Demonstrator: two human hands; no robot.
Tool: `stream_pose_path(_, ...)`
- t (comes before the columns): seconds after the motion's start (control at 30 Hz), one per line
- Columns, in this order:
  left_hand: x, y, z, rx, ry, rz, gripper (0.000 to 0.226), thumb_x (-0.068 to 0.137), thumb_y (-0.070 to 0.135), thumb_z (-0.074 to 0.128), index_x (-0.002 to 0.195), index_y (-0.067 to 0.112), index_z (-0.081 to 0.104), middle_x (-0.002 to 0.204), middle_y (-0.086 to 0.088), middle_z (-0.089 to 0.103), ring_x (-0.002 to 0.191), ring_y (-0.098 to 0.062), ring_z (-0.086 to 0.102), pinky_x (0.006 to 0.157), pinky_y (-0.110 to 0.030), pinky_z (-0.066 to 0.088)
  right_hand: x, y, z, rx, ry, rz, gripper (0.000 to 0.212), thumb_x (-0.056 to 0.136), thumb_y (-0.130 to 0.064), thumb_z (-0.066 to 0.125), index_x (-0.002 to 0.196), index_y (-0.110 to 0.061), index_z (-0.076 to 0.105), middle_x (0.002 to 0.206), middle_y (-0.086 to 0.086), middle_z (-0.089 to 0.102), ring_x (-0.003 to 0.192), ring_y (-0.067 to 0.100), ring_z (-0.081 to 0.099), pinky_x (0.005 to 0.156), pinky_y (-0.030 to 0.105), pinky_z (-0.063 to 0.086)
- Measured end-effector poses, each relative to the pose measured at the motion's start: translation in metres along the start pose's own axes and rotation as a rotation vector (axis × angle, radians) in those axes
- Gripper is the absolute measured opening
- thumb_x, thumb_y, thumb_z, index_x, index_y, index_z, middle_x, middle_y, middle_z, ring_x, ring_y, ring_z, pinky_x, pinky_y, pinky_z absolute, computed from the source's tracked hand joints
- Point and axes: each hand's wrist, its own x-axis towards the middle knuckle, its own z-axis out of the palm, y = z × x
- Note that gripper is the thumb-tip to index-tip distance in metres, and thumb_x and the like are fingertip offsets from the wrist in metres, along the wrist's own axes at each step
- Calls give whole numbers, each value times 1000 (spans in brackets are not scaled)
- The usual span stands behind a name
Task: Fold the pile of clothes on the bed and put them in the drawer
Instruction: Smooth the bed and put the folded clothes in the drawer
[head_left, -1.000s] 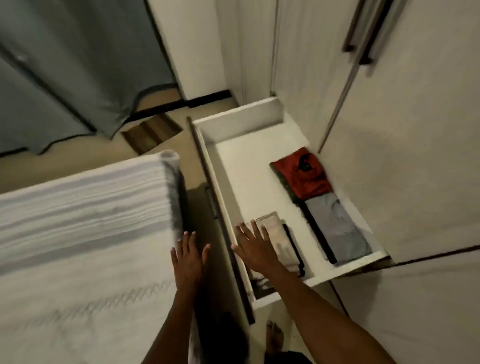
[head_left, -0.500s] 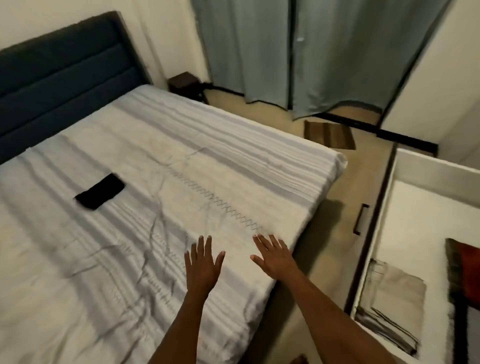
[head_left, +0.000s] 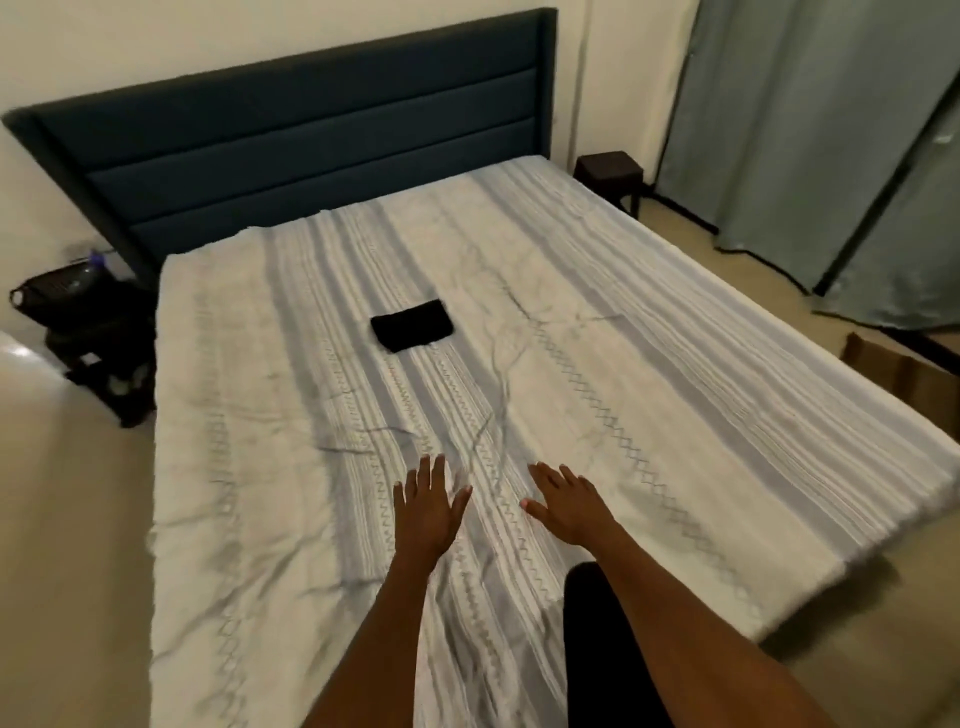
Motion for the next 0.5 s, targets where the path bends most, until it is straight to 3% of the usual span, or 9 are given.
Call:
stream_pose_path(0.27, 124, -61, -18, -51, -51, -127, 122, 62, 93, -18, 159, 22, 4, 166, -10, 6, 152, -34, 11, 121, -52, 9, 168, -25, -45, -112, -73, -132, 104, 75, -81, -5, 161, -25, 8, 168, 0, 12, 153, 32, 15, 121, 50, 18)
stream_pose_path(0.43, 244, -88, -4, -64, -33, -195, 105, 74, 86, -8, 159, 24, -4, 167, -8, 0, 152, -34, 9, 121, -52, 6, 311, -17, -53, -147, -127, -140, 119, 64, -88, -21, 161, -24, 8, 168, 1, 13, 153, 33, 15, 120, 51, 20)
stream_pose_path(0.5, 298, -100, 11, -86, -6, -223, 96, 82, 80, 0, 158, 23, -7, 167, -8, -2, 152, -33, 10, 121, -51, 8, 377, -14, -51, -156, -149, -143, 115, 67, -85, -19, 161, -24, 6, 168, 1, 10, 154, 32, 12, 121, 50, 19)
